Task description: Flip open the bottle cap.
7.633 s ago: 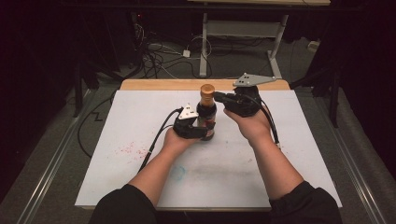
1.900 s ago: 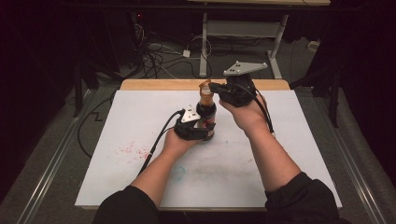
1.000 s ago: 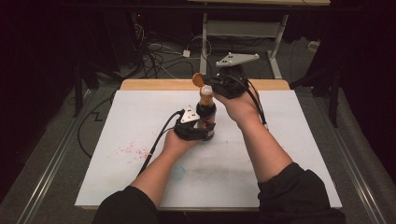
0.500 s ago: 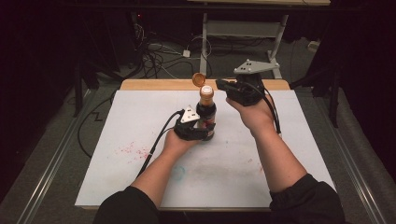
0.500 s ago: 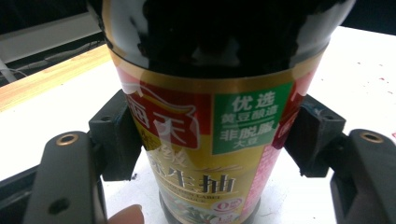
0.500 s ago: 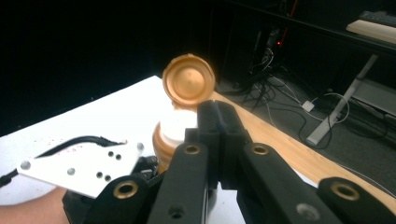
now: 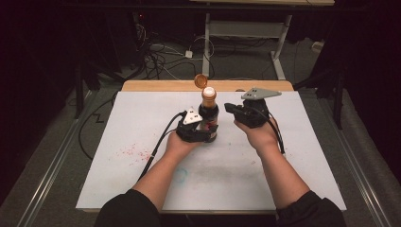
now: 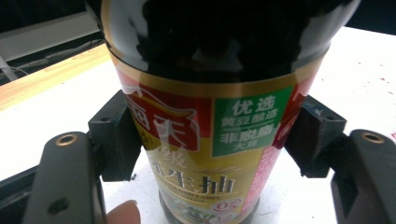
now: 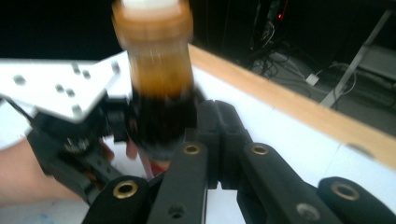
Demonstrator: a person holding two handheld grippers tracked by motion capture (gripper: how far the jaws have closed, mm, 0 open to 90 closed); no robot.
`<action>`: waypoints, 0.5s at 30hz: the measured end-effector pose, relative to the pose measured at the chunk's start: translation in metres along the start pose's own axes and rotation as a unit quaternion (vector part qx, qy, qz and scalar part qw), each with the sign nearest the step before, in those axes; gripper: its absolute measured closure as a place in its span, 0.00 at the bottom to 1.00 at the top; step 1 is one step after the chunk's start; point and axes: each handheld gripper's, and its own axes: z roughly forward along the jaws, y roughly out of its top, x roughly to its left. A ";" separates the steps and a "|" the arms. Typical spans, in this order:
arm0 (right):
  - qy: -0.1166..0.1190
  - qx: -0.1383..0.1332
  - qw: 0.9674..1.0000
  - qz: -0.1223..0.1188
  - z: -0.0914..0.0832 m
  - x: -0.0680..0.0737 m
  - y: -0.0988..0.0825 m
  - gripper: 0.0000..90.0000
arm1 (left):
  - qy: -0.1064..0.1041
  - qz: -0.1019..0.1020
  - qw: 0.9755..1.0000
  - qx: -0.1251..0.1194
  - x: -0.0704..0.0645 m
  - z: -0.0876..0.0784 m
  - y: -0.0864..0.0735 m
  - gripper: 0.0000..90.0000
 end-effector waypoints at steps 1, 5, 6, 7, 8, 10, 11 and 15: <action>0.000 0.000 1.000 0.000 0.000 0.000 0.000 1.00 | 0.000 0.000 1.000 0.000 0.000 0.000 0.000 0.31; -0.001 0.016 1.000 0.006 0.009 0.000 -0.028 1.00 | 0.000 -0.003 1.000 0.000 0.000 -0.001 0.000 0.30; -0.002 0.024 1.000 0.012 0.014 0.001 -0.044 1.00 | -0.001 -0.001 1.000 -0.001 0.000 -0.001 -0.001 0.30; -0.002 0.024 1.000 0.012 0.014 0.001 -0.044 1.00 | -0.002 -0.001 1.000 -0.001 0.000 -0.001 -0.002 0.30; 0.000 0.034 0.999 0.019 0.018 0.001 -0.057 1.00 | -0.003 -0.003 1.000 -0.001 0.001 -0.001 -0.003 0.28; 0.001 0.036 0.999 0.021 0.019 0.001 -0.062 1.00 | -0.008 -0.006 1.000 0.001 0.001 -0.002 -0.004 0.27; 0.002 0.039 0.999 0.024 0.020 0.001 -0.069 0.95 | -0.008 -0.005 1.000 0.002 0.001 -0.003 -0.005 0.25; 0.007 0.050 0.998 0.036 0.022 0.001 -0.092 0.83 | -0.020 -0.021 0.999 0.016 0.003 -0.004 -0.014 0.21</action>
